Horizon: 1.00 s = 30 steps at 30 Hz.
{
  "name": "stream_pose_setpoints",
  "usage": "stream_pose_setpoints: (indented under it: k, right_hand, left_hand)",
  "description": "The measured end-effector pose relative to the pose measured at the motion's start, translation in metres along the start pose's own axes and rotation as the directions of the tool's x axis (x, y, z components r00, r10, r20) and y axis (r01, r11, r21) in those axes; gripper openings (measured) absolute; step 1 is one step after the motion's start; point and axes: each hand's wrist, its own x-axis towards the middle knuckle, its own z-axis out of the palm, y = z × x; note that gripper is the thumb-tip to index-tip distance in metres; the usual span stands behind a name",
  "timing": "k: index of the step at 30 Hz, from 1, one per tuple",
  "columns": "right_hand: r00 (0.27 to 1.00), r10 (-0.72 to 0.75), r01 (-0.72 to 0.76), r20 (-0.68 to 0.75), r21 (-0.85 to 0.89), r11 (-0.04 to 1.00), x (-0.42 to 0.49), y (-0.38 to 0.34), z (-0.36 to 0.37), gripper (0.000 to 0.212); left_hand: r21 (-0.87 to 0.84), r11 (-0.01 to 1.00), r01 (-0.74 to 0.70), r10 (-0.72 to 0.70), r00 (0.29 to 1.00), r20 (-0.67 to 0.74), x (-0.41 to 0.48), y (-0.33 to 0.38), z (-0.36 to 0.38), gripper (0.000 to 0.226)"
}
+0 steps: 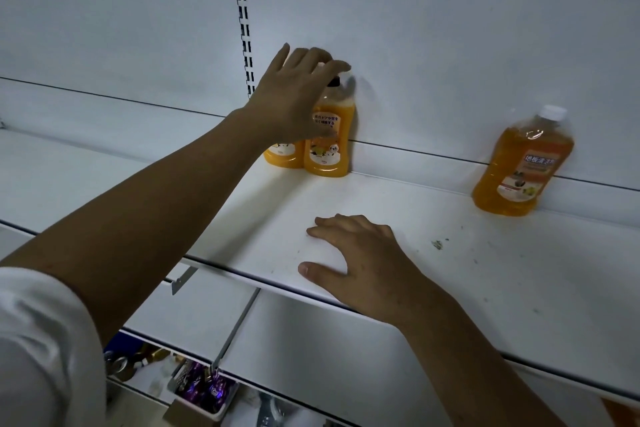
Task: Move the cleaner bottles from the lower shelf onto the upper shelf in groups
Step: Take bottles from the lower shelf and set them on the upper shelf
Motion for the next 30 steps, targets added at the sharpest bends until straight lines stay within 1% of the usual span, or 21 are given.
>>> stream_pose_setpoints:
  k: [5,7,12,15,18,21,24,27,30]
  right_hand:
    - [1.000,-0.012,0.012,-0.014,0.004,1.000,0.000,0.001,0.001,0.063]
    - [1.000,-0.013,0.013,-0.014,0.009,1.000,-0.001,0.001,0.001,0.062]
    - [0.999,0.037,-0.036,-0.026,0.049,0.998,-0.005,-0.004,-0.006,0.060]
    - [0.992,0.081,-0.082,-0.092,-0.002,0.997,-0.024,-0.007,-0.016,0.058]
    - [0.975,0.146,-0.146,-0.167,0.009,0.989,-0.072,-0.006,-0.025,0.051]
    - [0.930,0.173,-0.192,-0.324,-0.027,0.981,-0.139,0.001,-0.032,0.045]
    - [0.858,0.274,-0.313,-0.435,-0.018,0.950,-0.210,0.001,-0.041,0.041]
    - [0.783,0.386,-0.424,-0.487,0.034,0.905,-0.281,0.002,-0.044,0.034]
    - [0.708,0.516,-0.552,-0.483,0.079,0.830,-0.352,0.015,-0.043,0.034]
  left_hand:
    - [0.032,0.996,-0.086,0.088,0.995,-0.046,-0.014,0.006,-0.024,0.079]
    - [0.011,0.993,-0.119,0.119,0.991,-0.057,-0.027,0.011,-0.034,0.071]
    - [-0.170,0.972,-0.161,0.166,0.986,0.013,-0.092,0.037,-0.051,0.055]
    - [-0.287,0.944,-0.163,0.183,0.982,0.042,-0.136,0.056,-0.051,0.055]
    - [-0.403,0.898,-0.175,0.219,0.974,0.065,-0.171,0.077,-0.043,0.056]
    - [-0.501,0.839,-0.211,0.273,0.960,0.054,-0.192,0.109,-0.035,0.055]
    - [-0.567,0.782,-0.258,0.333,0.942,0.031,-0.202,0.156,-0.033,0.051]
    - [-0.632,0.711,-0.306,0.401,0.916,0.007,-0.210,0.214,-0.038,0.049]
    - [-0.676,0.661,-0.327,0.461,0.887,0.021,-0.219,0.278,-0.040,0.049]
